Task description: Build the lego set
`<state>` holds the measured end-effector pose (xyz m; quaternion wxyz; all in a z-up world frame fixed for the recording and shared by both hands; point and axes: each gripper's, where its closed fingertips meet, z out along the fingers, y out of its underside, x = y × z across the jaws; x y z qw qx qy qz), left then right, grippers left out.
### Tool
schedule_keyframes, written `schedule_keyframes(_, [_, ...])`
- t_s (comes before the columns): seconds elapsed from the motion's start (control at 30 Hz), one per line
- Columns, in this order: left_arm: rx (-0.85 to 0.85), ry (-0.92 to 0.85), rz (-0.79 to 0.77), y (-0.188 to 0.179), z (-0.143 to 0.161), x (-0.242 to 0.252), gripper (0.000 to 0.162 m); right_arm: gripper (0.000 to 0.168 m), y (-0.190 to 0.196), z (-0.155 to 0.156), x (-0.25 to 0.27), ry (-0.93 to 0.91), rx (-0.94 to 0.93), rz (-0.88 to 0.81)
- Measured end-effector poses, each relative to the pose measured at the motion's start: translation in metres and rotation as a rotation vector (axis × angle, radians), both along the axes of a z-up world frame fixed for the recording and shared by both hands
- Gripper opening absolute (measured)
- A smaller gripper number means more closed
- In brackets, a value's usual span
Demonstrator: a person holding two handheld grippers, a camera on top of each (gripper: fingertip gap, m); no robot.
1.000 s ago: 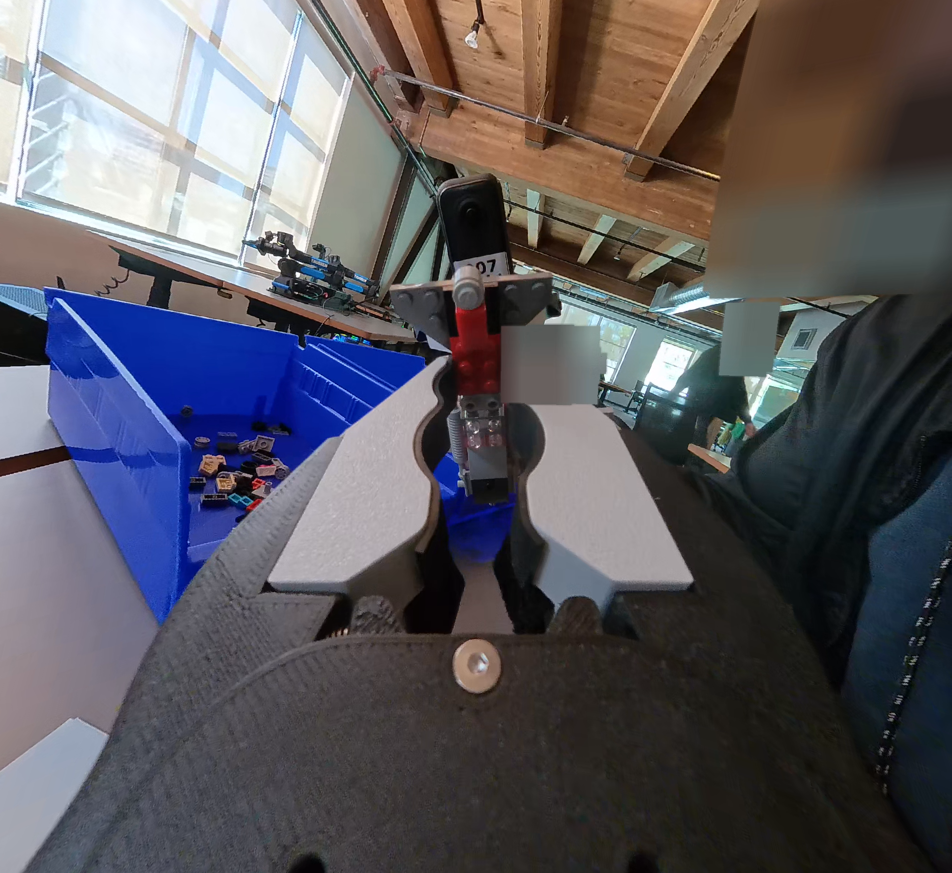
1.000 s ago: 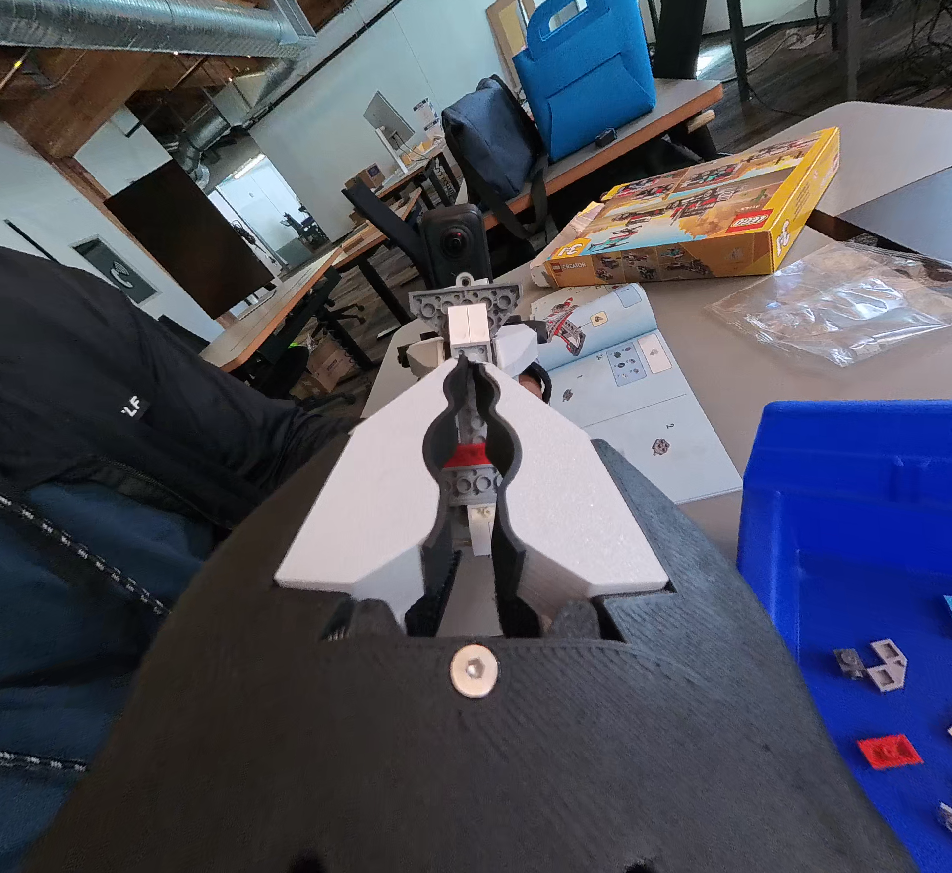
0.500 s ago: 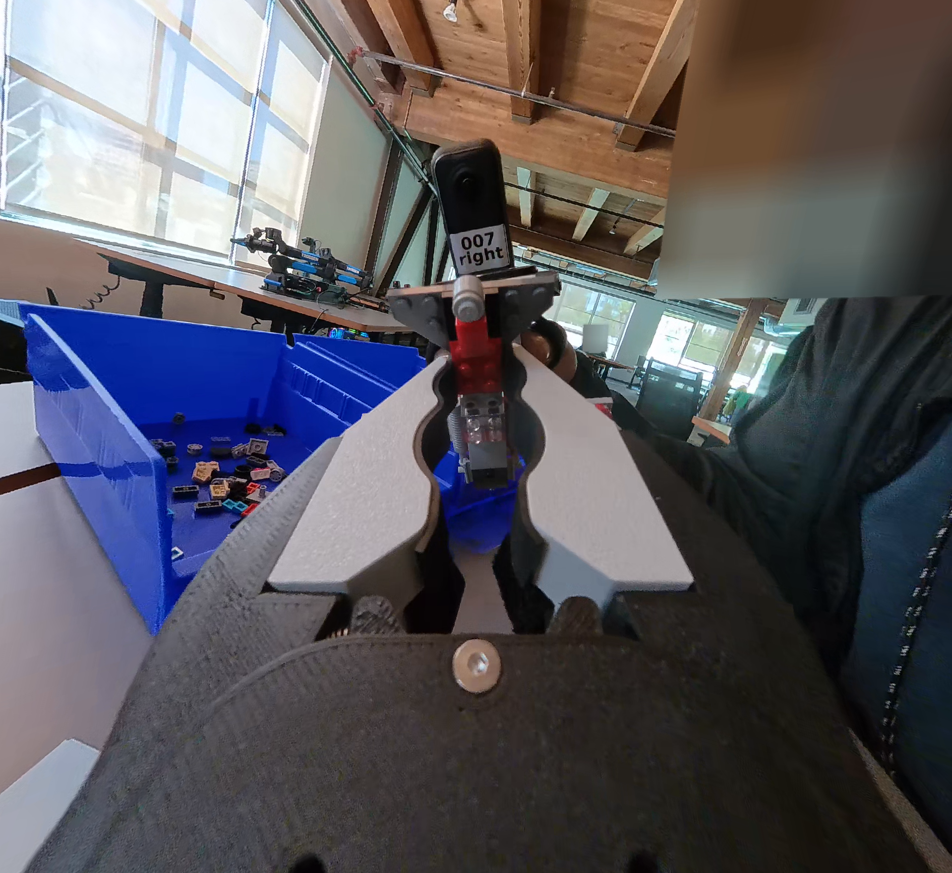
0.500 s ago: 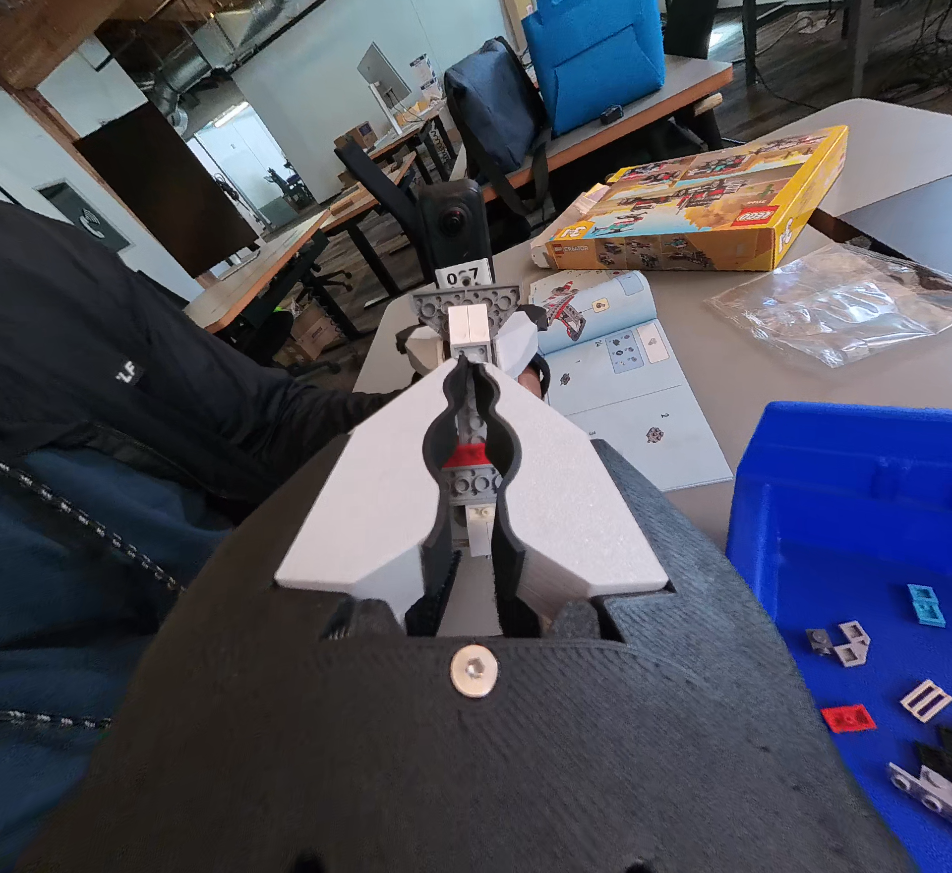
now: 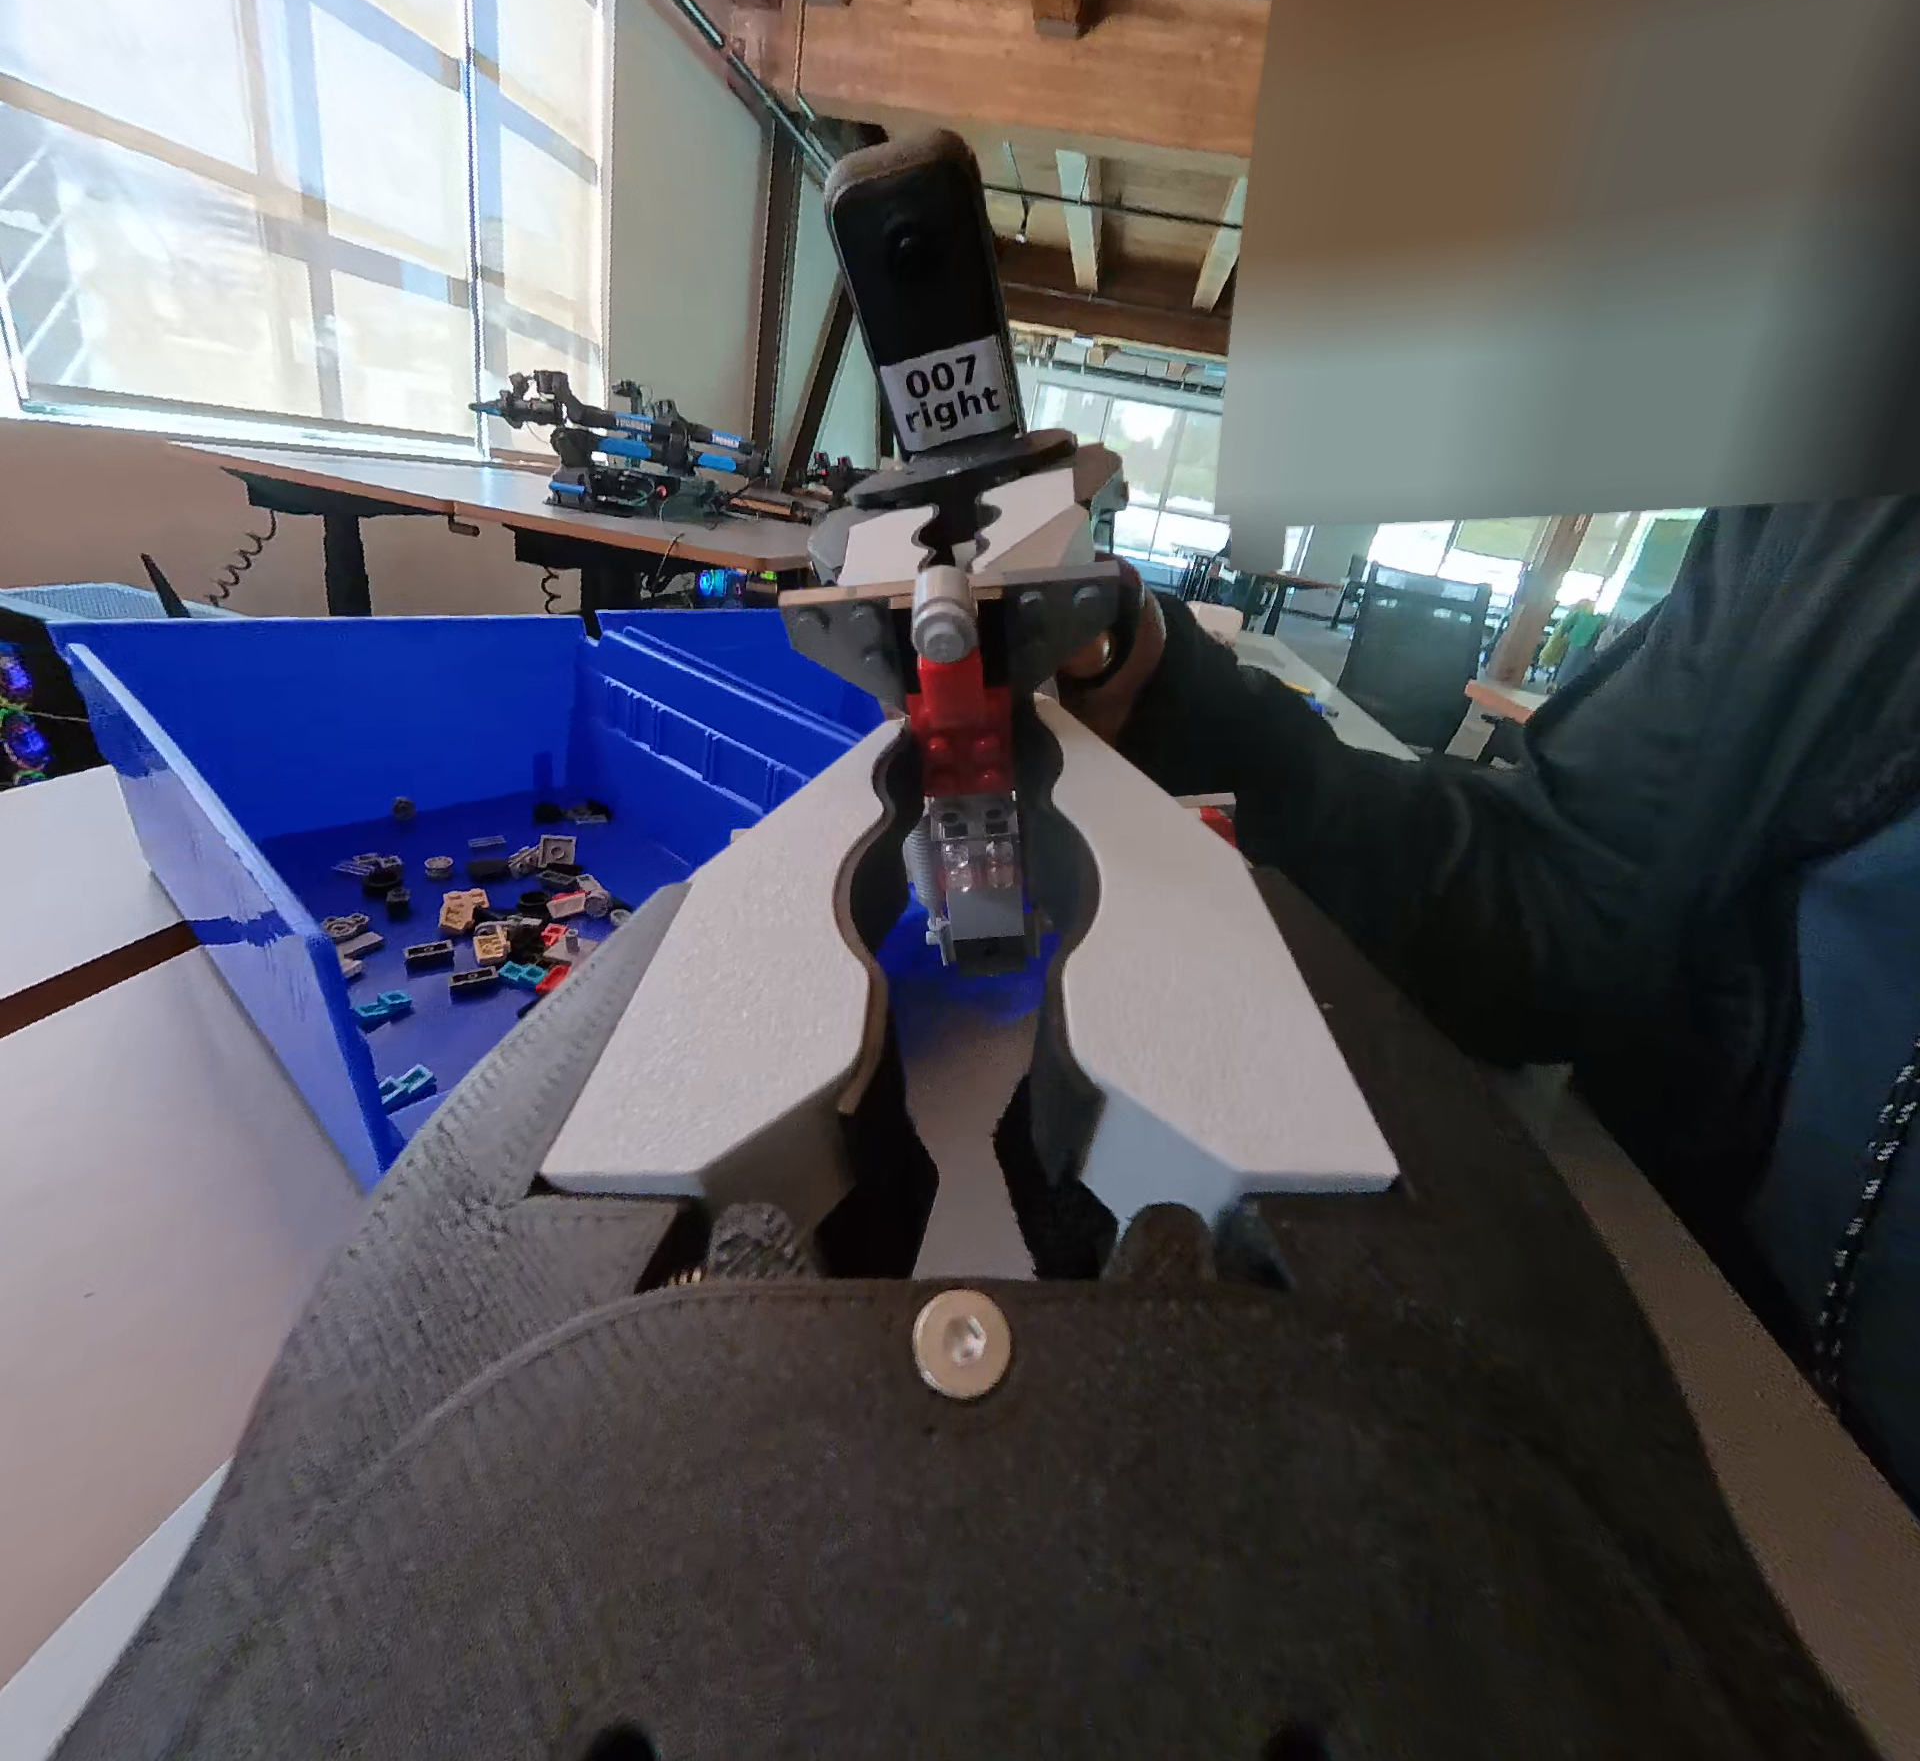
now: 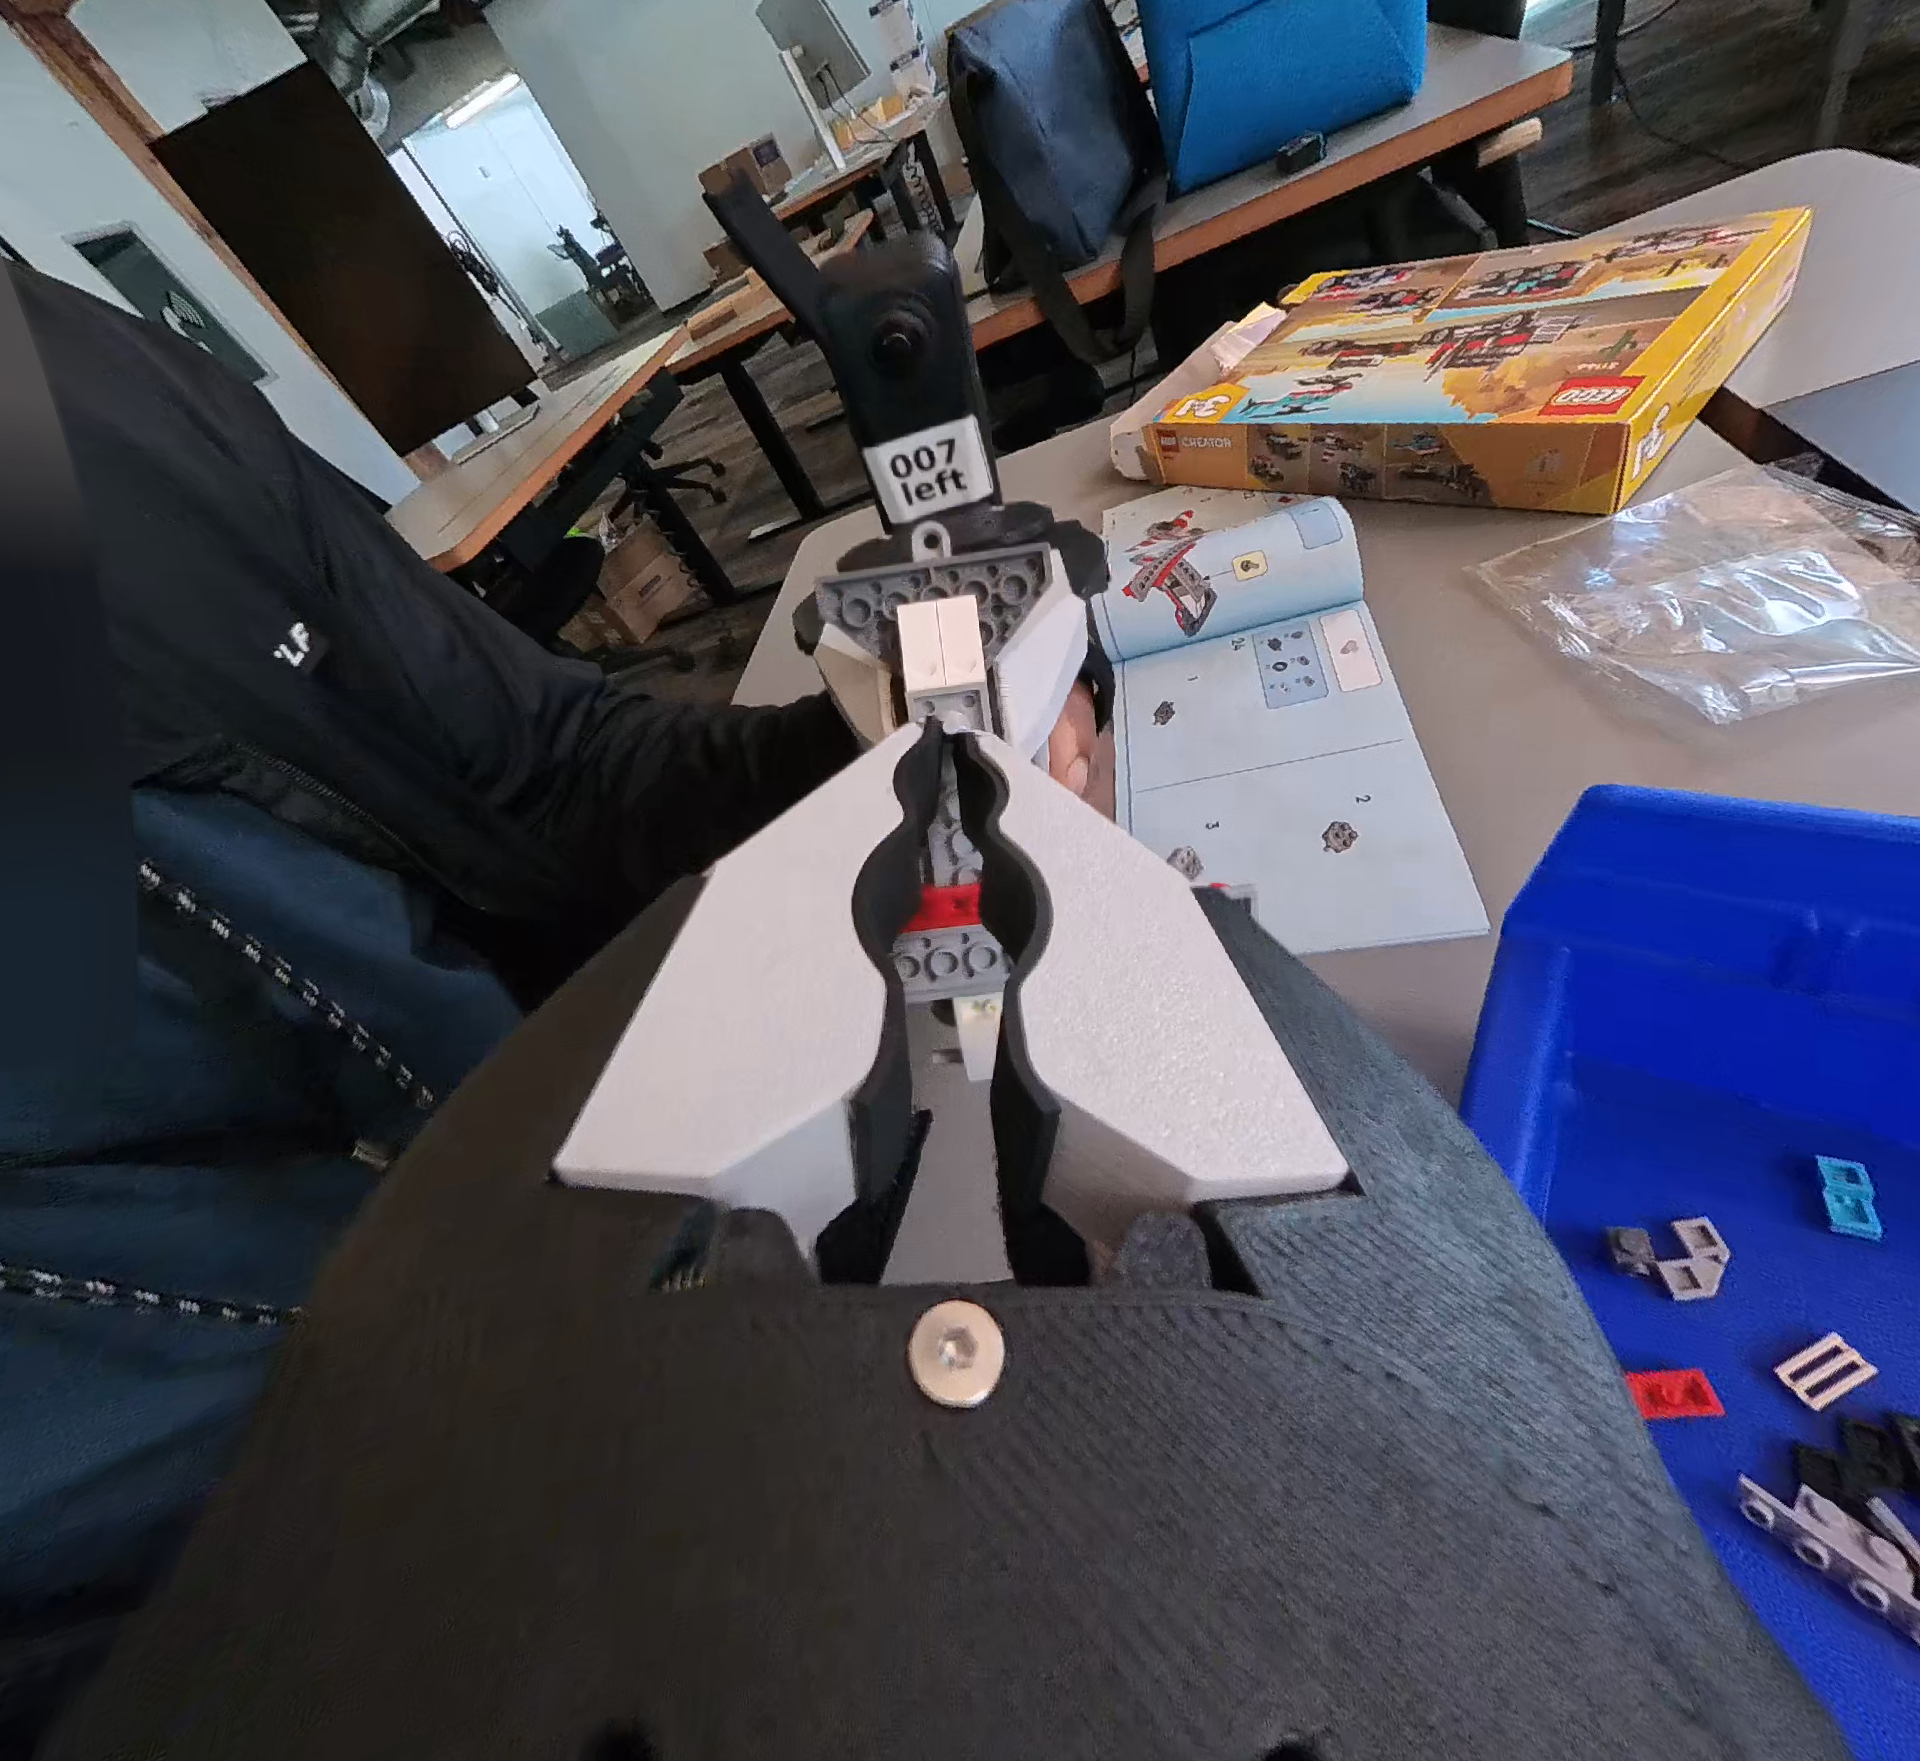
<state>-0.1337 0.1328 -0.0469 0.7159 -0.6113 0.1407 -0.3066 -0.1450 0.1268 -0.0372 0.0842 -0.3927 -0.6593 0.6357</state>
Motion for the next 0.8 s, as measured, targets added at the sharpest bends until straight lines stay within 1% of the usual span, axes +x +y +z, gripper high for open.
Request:
schedule_keyframes(0.33, [-0.079, 0.069, -0.013, 0.002, -0.012, 0.005, 0.017, 0.001, 0.002, -0.011, 0.005, -0.039, 0.051, 0.019])
schedule_keyframes(0.8, [-0.129, 0.127, -0.040, 0.002, -0.022, 0.012, 0.016, 0.001, 0.002, -0.021, 0.012, -0.082, 0.099, 0.045])
